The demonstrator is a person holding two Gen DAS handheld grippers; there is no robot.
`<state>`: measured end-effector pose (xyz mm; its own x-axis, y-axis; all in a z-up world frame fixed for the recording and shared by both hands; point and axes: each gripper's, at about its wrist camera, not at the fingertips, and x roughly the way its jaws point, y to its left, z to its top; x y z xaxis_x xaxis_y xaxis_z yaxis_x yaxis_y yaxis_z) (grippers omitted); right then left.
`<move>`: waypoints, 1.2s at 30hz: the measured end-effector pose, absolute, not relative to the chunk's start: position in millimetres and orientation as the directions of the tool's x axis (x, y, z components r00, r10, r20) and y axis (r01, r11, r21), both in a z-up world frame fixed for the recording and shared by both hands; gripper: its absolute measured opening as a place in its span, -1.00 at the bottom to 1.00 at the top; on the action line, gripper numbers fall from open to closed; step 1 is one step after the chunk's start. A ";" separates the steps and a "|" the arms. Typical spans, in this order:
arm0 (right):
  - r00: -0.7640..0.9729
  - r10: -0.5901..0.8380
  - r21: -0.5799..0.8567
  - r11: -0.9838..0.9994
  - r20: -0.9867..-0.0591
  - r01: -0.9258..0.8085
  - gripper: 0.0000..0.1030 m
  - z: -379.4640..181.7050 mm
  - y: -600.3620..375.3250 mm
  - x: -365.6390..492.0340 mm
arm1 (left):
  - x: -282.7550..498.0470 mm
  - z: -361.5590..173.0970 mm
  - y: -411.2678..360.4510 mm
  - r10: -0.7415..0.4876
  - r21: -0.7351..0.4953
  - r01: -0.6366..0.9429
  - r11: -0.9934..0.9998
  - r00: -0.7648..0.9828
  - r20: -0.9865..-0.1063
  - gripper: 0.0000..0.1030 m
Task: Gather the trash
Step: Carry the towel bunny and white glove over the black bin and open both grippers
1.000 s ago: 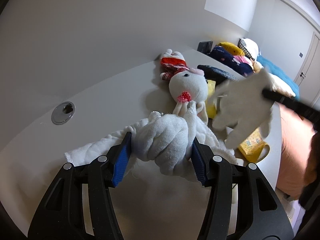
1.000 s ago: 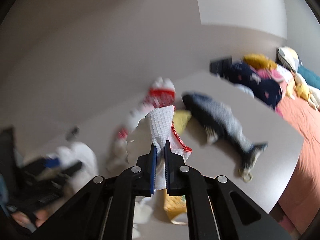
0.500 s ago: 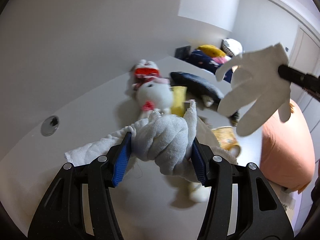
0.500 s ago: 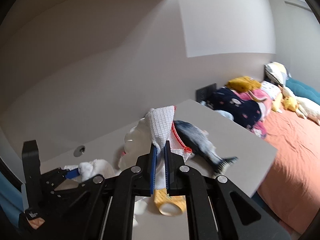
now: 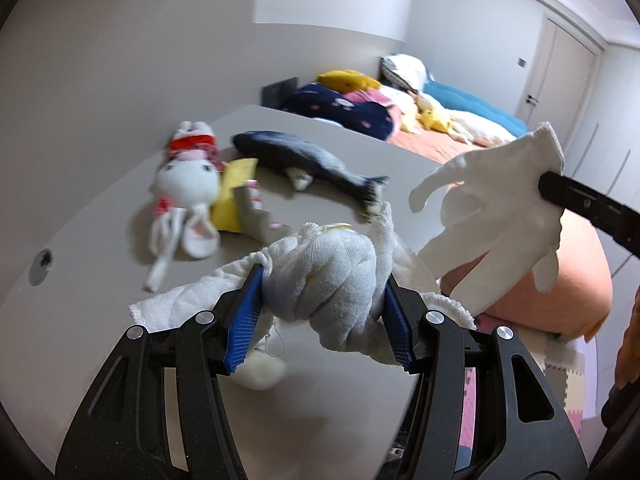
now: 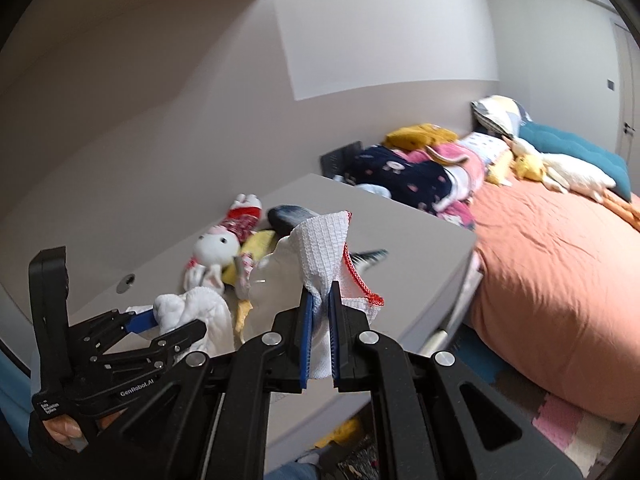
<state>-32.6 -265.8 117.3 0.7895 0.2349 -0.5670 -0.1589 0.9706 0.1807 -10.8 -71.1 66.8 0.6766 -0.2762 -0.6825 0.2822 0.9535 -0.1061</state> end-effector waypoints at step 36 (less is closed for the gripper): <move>0.736 -0.029 0.256 0.928 -0.676 0.271 -0.04 41.4 -416.4 -101.5 | -24.1 13.6 -211.6 -0.391 -0.125 0.507 0.853 0.461 -0.797 0.85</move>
